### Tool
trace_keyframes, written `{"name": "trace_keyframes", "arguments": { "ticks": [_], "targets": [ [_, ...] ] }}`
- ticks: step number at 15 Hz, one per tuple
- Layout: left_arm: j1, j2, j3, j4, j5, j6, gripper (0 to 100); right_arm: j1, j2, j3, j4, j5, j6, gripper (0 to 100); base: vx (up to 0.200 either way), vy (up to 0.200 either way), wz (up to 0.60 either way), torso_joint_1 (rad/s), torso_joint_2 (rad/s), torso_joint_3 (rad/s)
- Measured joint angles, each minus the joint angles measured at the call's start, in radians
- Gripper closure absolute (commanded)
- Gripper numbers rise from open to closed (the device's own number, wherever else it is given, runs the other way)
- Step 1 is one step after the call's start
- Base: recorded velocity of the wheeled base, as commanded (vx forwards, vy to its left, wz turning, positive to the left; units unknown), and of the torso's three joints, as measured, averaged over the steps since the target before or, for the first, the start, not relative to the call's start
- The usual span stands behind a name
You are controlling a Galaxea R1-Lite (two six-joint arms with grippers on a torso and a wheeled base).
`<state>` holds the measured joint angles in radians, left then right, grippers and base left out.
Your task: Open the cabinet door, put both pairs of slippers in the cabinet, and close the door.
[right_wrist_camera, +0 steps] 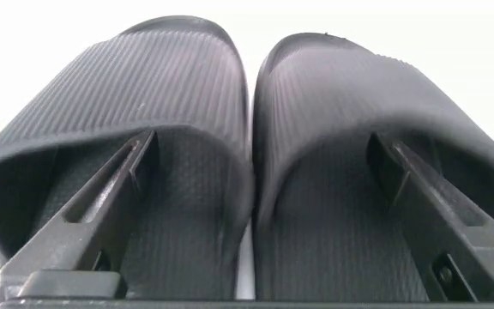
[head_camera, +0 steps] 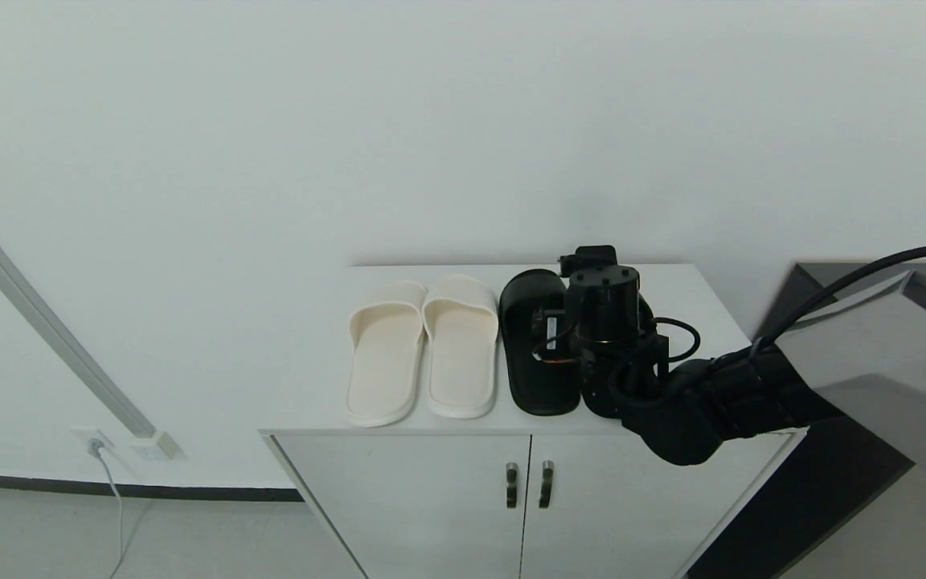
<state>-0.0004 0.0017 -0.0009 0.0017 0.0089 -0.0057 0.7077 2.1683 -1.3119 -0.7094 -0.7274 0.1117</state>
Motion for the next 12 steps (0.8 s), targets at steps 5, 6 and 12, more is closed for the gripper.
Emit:
{"name": "trace_keyframes", "arguments": {
  "ticks": [5, 6, 12],
  "targets": [
    [0.000, 0.000, 0.000, 0.000, 0.000, 0.000, 100, -0.008, 0.022, -0.019, -0.001, 0.001, -0.001, 100, 0.000, 0.000, 0.00, 0.000, 0.00, 0.000],
    [0.000, 0.000, 0.000, 0.000, 0.000, 0.000, 100, -0.008, 0.020, -0.020, -0.003, 0.000, 0.000, 100, 0.000, 0.000, 0.00, 0.000, 0.00, 0.000],
    [0.000, 0.000, 0.000, 0.000, 0.000, 0.000, 100, 0.031, -0.074, 0.053, 0.000, 0.002, -0.007, 100, 0.000, 0.000, 0.00, 0.000, 0.00, 0.000]
  ]
}}
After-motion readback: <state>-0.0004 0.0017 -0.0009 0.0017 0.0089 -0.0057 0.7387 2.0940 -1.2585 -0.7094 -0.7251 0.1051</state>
